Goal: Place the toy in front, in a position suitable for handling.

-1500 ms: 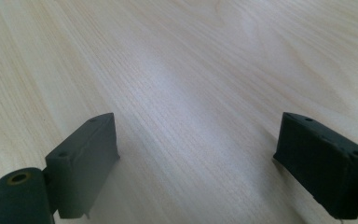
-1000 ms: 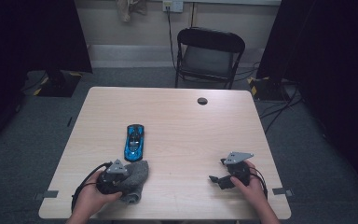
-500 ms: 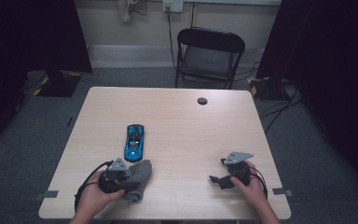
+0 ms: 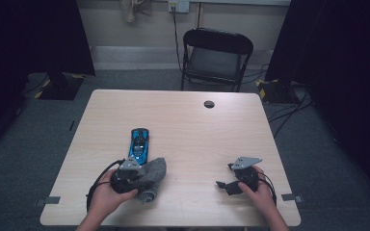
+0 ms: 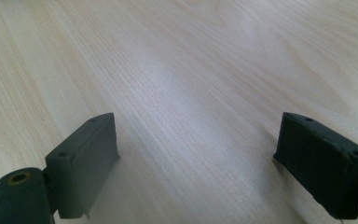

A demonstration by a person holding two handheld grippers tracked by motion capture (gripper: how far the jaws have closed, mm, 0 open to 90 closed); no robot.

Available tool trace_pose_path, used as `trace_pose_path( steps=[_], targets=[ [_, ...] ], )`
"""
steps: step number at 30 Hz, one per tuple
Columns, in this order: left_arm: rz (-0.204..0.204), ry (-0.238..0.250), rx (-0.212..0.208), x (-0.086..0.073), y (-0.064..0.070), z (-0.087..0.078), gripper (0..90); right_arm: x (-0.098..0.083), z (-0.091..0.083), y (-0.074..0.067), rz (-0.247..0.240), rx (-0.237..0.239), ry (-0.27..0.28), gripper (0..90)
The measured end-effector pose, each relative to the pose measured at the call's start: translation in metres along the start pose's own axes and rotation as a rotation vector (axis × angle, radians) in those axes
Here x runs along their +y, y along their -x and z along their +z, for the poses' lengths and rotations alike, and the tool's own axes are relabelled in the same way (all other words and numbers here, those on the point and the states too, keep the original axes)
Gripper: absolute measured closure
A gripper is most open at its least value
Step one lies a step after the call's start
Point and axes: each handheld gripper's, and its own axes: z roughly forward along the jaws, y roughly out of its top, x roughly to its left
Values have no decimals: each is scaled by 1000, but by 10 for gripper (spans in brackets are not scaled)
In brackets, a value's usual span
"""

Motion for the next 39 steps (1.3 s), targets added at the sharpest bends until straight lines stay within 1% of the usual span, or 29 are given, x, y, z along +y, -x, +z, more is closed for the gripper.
trace_pose_path(
  steps=[1,2,5,6,7,8,9,10,11,12,13,14,15,16,17,18,19,20,21,22,23,24,25,28,29,31,32,35,39],
  targets=[
    [0,0,0,0,0,0,681,0,0,0,0,0,0,120],
    [3,0,0,4,0,2,681,0,0,0,0,0,0,121],
    [-5,4,-2,12,2,10,681,0,0,0,0,0,0,120],
    [-5,0,4,16,3,15,680,0,0,0,0,0,0,121],
    [-5,0,4,16,3,15,680,0,0,0,0,0,0,121],
    [-5,1,2,22,5,22,680,0,0,0,0,0,0,121],
    [-5,1,2,22,5,22,680,0,0,0,0,0,0,121],
    [-4,3,0,29,6,29,680,0,0,0,0,0,0,121],
    [-4,3,0,29,6,29,680,0,0,0,0,0,0,120],
    [-6,12,-1,38,8,35,680,0,0,0,0,0,0,121],
    [-9,23,-8,42,10,39,680,0,0,0,0,0,0,121],
    [-5,25,-9,46,12,44,679,0,0,0,0,0,0,121],
    [-5,25,-9,46,12,44,679,0,0,0,0,0,0,121],
    [6,26,-3,55,16,53,679,0,0,0,0,0,0,121],
    [6,26,-3,55,16,53,679,0,0,0,0,0,0,121],
    [12,17,-6,62,21,63,679,0,0,0,0,0,0,120],
    [12,17,-6,62,21,63,679,0,0,0,0,0,0,121],
    [18,10,-11,68,25,74,679,0,0,0,-1,0,0,120],
    [18,10,-11,68,25,74,678,0,0,0,-1,0,0,120],
    [20,1,-19,72,29,84,678,0,0,0,0,0,0,120],
    [20,1,-19,72,29,84,678,0,0,0,0,0,0,120],
    [21,-5,-21,76,32,93,678,0,0,0,0,0,0,120],
    [21,-5,-21,76,32,93,677,0,0,0,0,0,0,120],
    [17,-14,-26,82,35,105,677,0,0,0,0,0,0,121],
    [25,-25,-24,85,37,110,678,0,0,0,0,0,0,121],
    [22,-26,-24,87,38,113,677,0,0,0,0,0,0,121],
    [28,-32,-26,91,40,117,677,0,0,0,0,0,0,120],
    [34,-32,-25,95,43,122,677,0,0,0,0,0,0,120],
    [40,-35,-24,103,50,133,675,0,0,0,-1,0,0,120]
  ],
)
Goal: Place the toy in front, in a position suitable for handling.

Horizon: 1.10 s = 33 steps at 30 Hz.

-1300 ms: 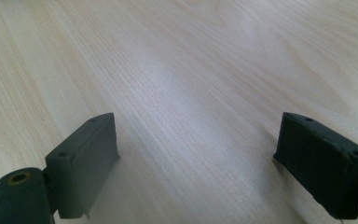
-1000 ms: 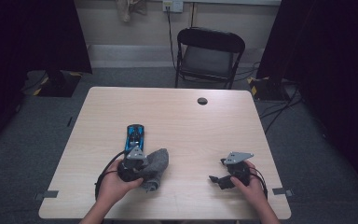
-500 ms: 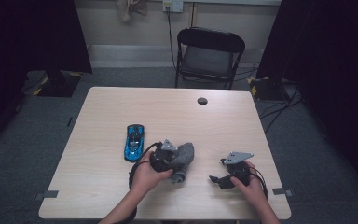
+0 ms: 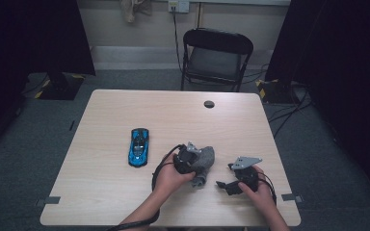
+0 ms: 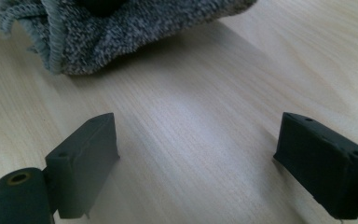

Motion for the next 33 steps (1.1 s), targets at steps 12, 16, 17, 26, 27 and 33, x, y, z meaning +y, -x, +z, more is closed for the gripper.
trace_pose_path(
  steps=[12,16,17,26,27,33],
  targets=[
    [26,-5,-30,8,6,19,656,0,0,0,1,1,0,121],
    [44,8,-49,6,3,20,601,0,0,0,1,0,-1,120],
    [59,20,-53,5,2,19,543,0,0,0,1,0,-1,120],
    [119,94,-82,2,-5,2,260,0,0,0,1,1,0,120],
    [125,98,-87,1,-5,-3,260,0,0,0,1,1,0,120],
    [118,111,-91,-8,-11,-28,234,0,0,0,0,0,-1,120]
  ],
)
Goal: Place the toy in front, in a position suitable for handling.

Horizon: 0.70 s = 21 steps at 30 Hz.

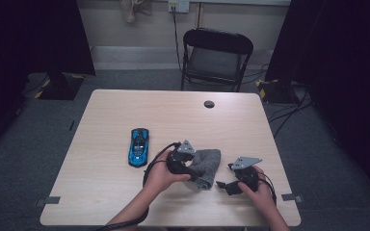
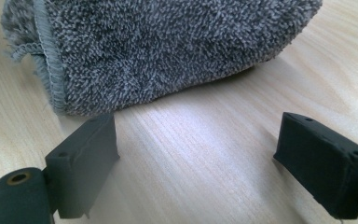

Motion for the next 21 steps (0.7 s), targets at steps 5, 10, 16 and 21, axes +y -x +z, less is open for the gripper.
trace_pose_path(
  steps=[5,10,16,21],
  targets=[
    [-12,14,11,-17,-6,-18,239,0,0,0,0,-1,-1,117],
    [-38,5,21,-40,-12,-33,248,0,0,-2,30,-36,-2,103],
    [-58,3,35,-64,-17,-42,248,6,-3,1,63,-45,-50,146],
    [-43,-40,42,-87,-16,-43,248,15,-9,8,177,-57,-41,145]
  ],
)
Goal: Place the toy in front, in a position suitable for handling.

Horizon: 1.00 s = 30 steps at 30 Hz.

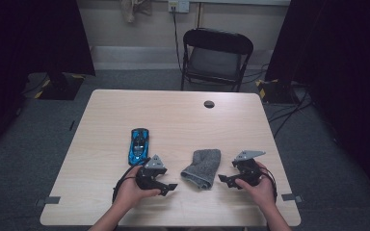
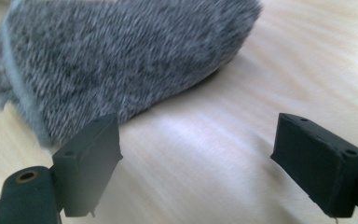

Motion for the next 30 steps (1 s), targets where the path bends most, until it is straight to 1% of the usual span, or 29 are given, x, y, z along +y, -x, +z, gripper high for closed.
trace_pose_path(
  steps=[1,2,3,4,5,6,7,8,9,10,11,12,13,16,19,20,21,22,23,24,25,28,29,30],
  targets=[
    [0,0,0,0,0,0,248,0,0,0,0,0,0,145],
    [6,-9,1,-3,0,-1,248,3,-2,0,12,-10,7,145],
    [-1,-4,-1,-6,-1,-2,248,11,-4,-2,25,-34,25,145],
    [-1,-4,-1,-6,-1,-2,248,11,-4,-2,25,-34,25,145],
    [0,4,-2,-7,-2,-4,248,20,-5,-5,33,-45,36,145],
    [-4,12,-2,-7,-1,-4,248,25,-4,-6,34,-53,39,144],
    [-4,12,-2,-7,-1,-4,248,25,-4,-6,34,-53,39,144],
    [-1,15,-7,-8,-1,-3,248,30,-3,-8,40,-58,46,144],
    [10,12,-5,-8,1,-2,248,39,0,-12,67,-54,57,144],
    [10,12,-5,-8,1,-2,247,39,0,-12,67,-54,57,144],
    [21,13,-7,-9,1,-1,242,47,6,-18,74,-60,66,144],
    [21,13,-7,-9,1,-1,244,47,6,-18,74,-60,66,144],
    [17,19,-9,-9,1,0,244,52,12,-24,75,-59,67,144],
    [33,16,-8,-9,1,0,243,59,19,-33,76,-54,66,144],
    [44,23,-6,-10,1,0,242,64,26,-42,66,-66,59,146],
    [44,23,-6,-10,1,0,238,64,26,-42,66,-66,59,146],
    [52,23,-7,-10,1,1,232,64,34,-48,66,-77,46,145],
    [57,23,-8,-11,1,1,232,64,34,-48,66,-77,46,145],
    [56,27,-7,-11,1,1,232,63,41,-50,64,-88,31,144],
    [56,27,-7,-11,1,1,232,63,41,-50,64,-88,31,144],
    [62,28,-8,-11,1,1,232,62,47,-53,60,-96,23,141],
    [64,32,-9,-12,1,1,229,61,52,-54,49,-105,13,139],
    [64,32,-10,-12,1,1,229,61,56,-55,35,-120,0,138],
    [64,32,-10,-12,1,1,229,60,58,-55,26,-119,-6,138]
  ],
)
